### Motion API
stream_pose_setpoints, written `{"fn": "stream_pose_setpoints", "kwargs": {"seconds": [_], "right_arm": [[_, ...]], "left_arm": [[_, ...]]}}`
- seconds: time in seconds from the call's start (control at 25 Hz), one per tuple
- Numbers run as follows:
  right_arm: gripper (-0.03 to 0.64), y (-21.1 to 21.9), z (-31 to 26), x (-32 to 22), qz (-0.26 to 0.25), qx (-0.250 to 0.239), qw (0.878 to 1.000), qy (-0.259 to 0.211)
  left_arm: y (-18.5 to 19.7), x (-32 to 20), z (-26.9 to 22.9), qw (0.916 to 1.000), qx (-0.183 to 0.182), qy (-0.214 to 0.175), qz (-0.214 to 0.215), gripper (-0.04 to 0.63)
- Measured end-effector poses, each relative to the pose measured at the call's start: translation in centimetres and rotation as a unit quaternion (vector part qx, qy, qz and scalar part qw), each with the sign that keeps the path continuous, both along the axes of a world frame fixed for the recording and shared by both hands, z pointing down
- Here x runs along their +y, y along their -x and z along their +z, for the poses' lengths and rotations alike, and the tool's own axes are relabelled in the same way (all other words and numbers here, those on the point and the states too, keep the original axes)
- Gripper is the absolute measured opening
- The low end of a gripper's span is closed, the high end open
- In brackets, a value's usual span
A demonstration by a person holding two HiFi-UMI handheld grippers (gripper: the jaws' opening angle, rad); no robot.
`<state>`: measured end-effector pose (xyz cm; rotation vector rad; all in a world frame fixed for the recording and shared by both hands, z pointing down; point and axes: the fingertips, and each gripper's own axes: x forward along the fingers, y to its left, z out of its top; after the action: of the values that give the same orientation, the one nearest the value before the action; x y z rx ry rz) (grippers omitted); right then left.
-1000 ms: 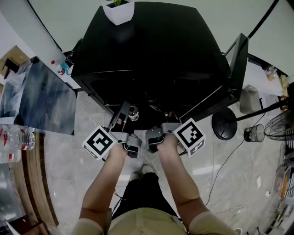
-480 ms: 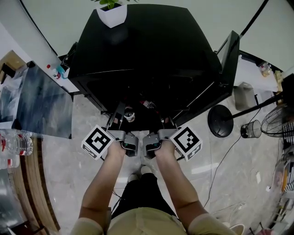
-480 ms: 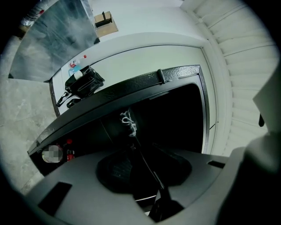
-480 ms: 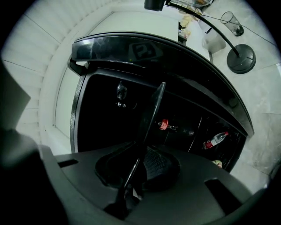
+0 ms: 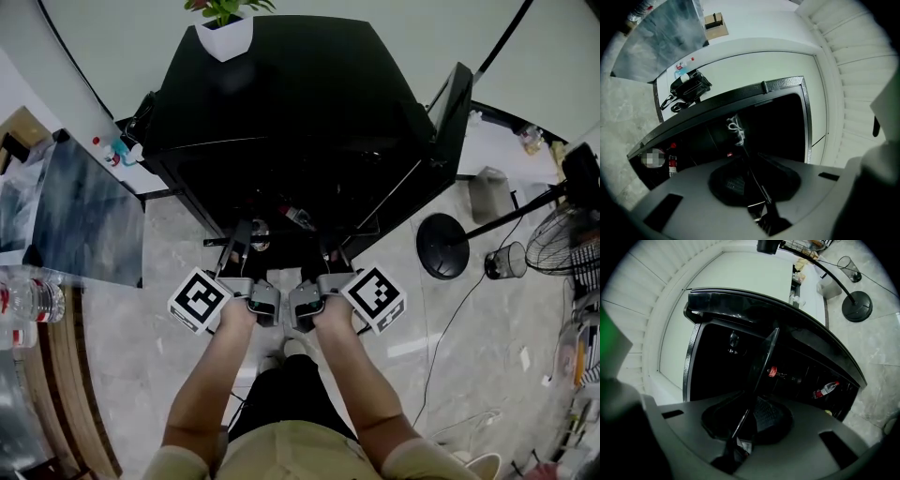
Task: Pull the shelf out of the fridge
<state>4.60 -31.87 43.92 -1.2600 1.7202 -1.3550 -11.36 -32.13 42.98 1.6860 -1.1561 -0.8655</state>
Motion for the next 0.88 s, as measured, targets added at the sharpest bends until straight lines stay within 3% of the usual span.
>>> {"fn": "stream_pose_setpoints", "kwargs": {"seconds": [0.88], "right_arm": [[0.072,-0.7,-2.2,7.1,-0.016,0.016,0.999,-0.026]], "left_arm": [[-0.8,7.3,-2.1,1.0,0.005,0.001,0.003,0.054]]}}
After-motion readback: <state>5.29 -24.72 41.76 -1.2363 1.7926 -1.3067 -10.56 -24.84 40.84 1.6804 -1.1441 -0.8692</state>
